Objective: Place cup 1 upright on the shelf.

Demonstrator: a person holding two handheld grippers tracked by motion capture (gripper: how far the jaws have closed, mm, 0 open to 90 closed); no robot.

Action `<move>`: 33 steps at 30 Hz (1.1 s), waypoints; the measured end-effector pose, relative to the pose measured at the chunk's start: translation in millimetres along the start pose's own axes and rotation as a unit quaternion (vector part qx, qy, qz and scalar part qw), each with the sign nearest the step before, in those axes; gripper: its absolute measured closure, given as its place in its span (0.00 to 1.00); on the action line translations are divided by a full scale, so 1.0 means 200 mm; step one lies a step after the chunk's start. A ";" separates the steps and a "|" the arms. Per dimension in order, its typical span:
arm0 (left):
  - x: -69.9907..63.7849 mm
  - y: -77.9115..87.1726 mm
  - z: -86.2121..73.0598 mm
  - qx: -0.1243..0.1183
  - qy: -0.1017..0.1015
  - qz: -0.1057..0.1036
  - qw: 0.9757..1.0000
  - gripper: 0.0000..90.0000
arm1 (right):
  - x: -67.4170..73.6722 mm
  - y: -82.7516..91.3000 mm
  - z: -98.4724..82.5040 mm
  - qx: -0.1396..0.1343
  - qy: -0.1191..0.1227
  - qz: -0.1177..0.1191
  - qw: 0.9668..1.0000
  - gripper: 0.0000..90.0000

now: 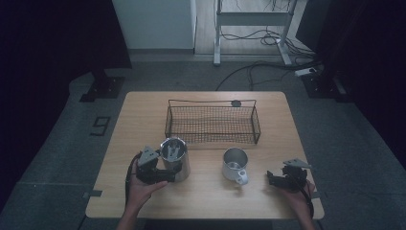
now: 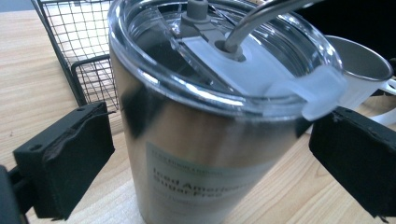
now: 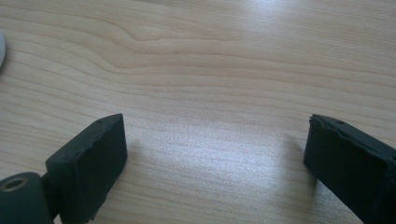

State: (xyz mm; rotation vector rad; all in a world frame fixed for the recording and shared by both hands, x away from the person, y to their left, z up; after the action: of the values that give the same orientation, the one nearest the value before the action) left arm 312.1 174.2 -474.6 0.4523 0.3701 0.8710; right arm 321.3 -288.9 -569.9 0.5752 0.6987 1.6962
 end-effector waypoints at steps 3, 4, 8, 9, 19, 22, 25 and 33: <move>0.00 -0.01 0.01 0.000 -0.002 0.004 1.000 0.00 | 0.00 0.00 0.00 0.000 0.000 0.000 1.000 0.06; 0.00 -0.01 0.01 0.000 -0.002 0.004 1.000 0.00 | 0.00 0.00 0.00 0.000 0.000 0.000 1.000 0.06; 0.00 -0.03 0.02 -0.002 -0.005 0.004 1.000 0.00 | 0.00 0.00 0.00 0.000 -0.001 -0.001 1.000 0.06; 0.00 -0.03 0.02 -0.003 -0.006 0.004 1.000 0.00 | 0.00 0.00 0.00 0.000 -0.002 0.000 1.000 0.06; -0.01 -0.09 0.04 0.005 -0.009 0.013 1.000 0.00 | 0.00 0.00 0.00 0.000 -0.002 -0.001 1.000 0.06; -0.01 -0.11 0.04 0.007 -0.010 0.015 1.000 0.00 | 0.00 0.00 0.00 0.000 -0.003 -0.002 1.000 0.06; -0.01 -0.13 0.05 0.012 -0.012 0.018 1.000 0.00 | 0.00 0.00 0.00 0.000 -0.003 -0.003 1.000 0.07; -0.02 -0.17 0.04 0.008 -0.025 0.028 0.999 0.02 | 0.00 0.00 0.00 0.000 -0.004 -0.003 1.000 0.07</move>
State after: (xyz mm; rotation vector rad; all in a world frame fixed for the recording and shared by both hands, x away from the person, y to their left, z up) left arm 336.6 150.4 -485.3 0.4999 0.3203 0.9094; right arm 320.4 -289.3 -569.9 0.5781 0.6941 1.6875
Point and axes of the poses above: each handheld gripper's, and its own axes: y roughly backward along the jaws, z roughly out of its top, x roughly to its left, the point moved 2 cm from there along -y, roughly forward along the jaws, and after that the axes turned 2 degrees about x, right-handed, at the moved point
